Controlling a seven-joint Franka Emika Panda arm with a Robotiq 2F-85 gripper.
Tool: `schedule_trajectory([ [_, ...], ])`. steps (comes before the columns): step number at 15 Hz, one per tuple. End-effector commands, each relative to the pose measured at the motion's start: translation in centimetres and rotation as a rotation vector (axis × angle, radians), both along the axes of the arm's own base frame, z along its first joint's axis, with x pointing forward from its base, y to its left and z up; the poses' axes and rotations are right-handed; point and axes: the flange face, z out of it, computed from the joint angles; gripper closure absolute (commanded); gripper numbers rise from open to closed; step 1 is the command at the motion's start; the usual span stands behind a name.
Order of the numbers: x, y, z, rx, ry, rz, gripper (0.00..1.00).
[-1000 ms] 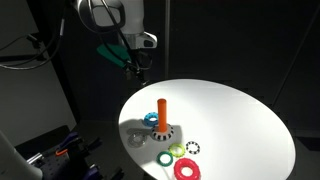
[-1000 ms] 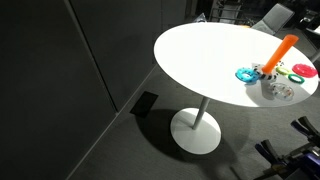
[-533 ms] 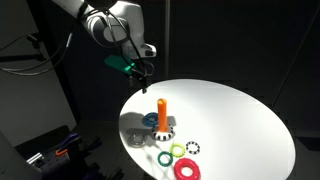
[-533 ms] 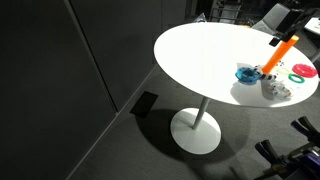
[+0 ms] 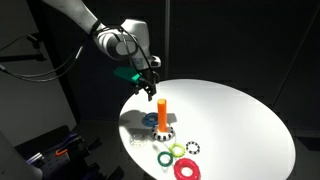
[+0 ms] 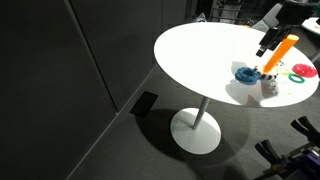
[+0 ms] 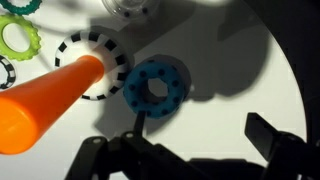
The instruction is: Put the blue ring on the stack
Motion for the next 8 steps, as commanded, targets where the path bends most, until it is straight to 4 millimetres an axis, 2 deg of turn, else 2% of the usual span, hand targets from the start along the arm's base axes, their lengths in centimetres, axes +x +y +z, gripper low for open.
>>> schedule_trajectory([
  [1,0.2,0.0,0.0,-0.001,0.002,0.000,0.00],
  [4,0.3,0.0,0.0,-0.001,0.000,-0.001,0.00],
  [8,1.1,0.8,-1.7,-0.036,-0.017,-0.007,0.00],
])
